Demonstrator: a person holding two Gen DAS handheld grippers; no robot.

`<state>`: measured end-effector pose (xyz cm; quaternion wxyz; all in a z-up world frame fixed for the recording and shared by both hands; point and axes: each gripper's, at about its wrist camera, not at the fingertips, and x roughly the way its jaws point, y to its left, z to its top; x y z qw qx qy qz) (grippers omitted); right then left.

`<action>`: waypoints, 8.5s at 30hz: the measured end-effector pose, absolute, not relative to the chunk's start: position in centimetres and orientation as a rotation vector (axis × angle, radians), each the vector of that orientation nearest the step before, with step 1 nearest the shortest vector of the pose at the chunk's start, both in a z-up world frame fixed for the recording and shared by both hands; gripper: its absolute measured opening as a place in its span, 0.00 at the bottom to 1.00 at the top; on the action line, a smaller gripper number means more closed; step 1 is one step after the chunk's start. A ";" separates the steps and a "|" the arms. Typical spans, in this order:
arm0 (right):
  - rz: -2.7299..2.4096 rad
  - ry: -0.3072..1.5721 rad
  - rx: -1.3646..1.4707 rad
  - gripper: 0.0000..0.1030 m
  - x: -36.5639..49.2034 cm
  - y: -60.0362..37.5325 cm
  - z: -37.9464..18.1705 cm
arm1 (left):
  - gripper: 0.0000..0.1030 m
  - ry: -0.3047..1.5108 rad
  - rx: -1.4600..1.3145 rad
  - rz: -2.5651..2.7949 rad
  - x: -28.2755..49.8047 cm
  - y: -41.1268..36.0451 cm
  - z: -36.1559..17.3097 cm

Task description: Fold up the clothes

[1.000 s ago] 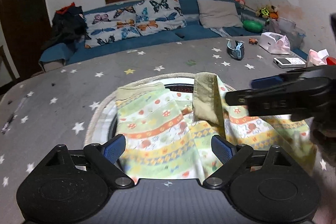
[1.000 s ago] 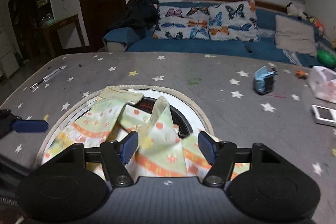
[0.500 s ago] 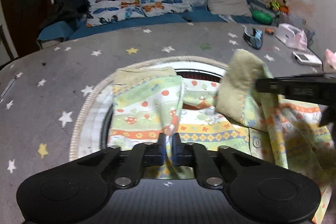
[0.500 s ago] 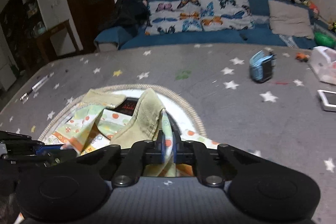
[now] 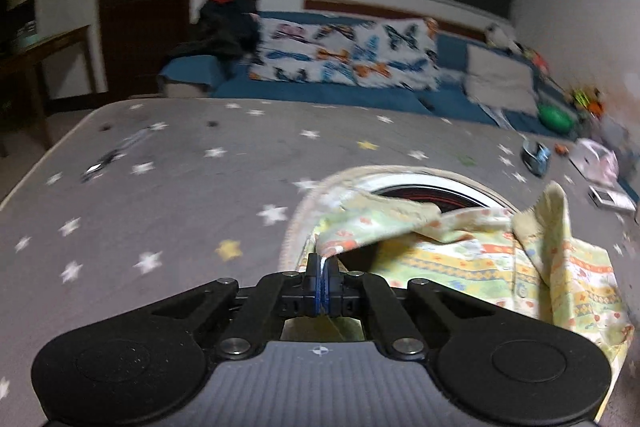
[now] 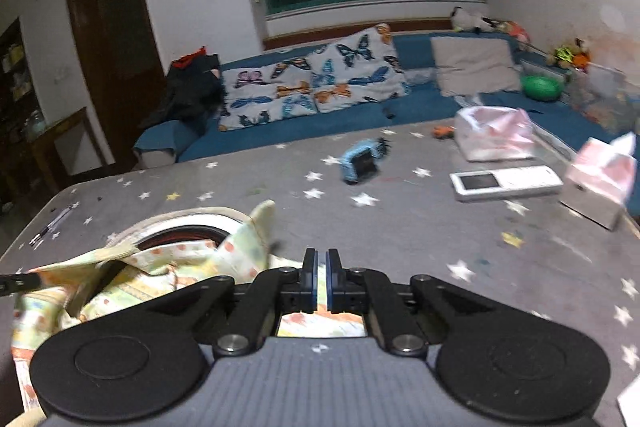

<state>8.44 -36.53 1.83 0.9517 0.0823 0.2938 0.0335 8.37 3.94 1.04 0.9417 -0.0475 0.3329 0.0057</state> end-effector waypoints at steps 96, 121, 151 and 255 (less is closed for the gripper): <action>0.134 0.748 0.059 0.21 7.0 -34.1 -2.4 | 0.21 0.723 -0.131 -0.031 -2.2 6.5 3.6; 0.181 0.796 0.044 0.26 16.2 -32.2 -5.5 | 0.23 0.854 0.041 -0.081 15.0 0.7 -3.6; 0.168 0.754 -0.001 0.06 17.5 -32.0 -5.6 | 0.00 0.791 0.110 -0.025 16.9 0.4 -4.4; 0.164 0.725 -0.007 0.55 -7.8 -35.3 -4.0 | 0.20 0.662 -0.157 0.195 -4.1 10.9 -1.7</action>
